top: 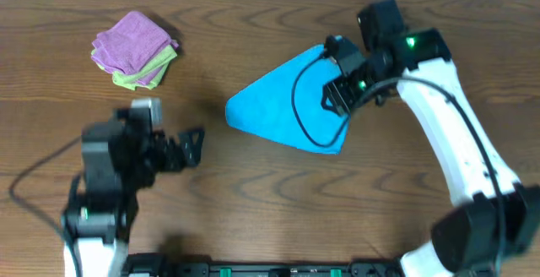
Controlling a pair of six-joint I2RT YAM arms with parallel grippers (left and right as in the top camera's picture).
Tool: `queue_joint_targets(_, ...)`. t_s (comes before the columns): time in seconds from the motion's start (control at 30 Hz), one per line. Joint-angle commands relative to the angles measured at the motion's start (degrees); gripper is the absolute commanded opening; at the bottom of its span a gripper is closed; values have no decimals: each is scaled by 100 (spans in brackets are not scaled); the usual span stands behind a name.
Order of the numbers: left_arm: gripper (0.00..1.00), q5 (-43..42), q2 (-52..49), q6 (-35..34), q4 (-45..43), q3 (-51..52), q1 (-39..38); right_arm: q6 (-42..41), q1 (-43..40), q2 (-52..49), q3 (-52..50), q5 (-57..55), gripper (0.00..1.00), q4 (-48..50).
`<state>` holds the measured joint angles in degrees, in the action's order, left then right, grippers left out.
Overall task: Fold the cloth
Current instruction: 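Reach the left gripper to the cloth's left corner and grasp it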
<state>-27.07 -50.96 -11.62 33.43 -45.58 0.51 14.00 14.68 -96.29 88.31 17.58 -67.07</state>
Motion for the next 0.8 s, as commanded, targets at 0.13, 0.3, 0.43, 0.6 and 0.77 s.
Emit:
queue_joint_targets(0.13,95,-761,-1777,131,96,-1165,-22,-1073,-367,1633,-2090,131,60,1019)
queue_joint_targets(0.3,95,-905,-2516,-616,-219,-1169,-22,-1880,-741,2710,-3318,133,70,1714)
queue_joint_targets(0.43,95,-1141,-3115,-1049,-516,-1169,-26,-2361,-1027,3276,-3954,136,84,2006)
queue_joint_targets(0.6,96,-1506,-3958,-1099,-844,-1169,-96,-2516,-1145,3373,-4153,157,90,2076)
queue_joint_targets(0.77,96,-1700,-4688,-1165,-1292,-1169,-289,-2516,-1145,3373,-4153,289,93,2168)
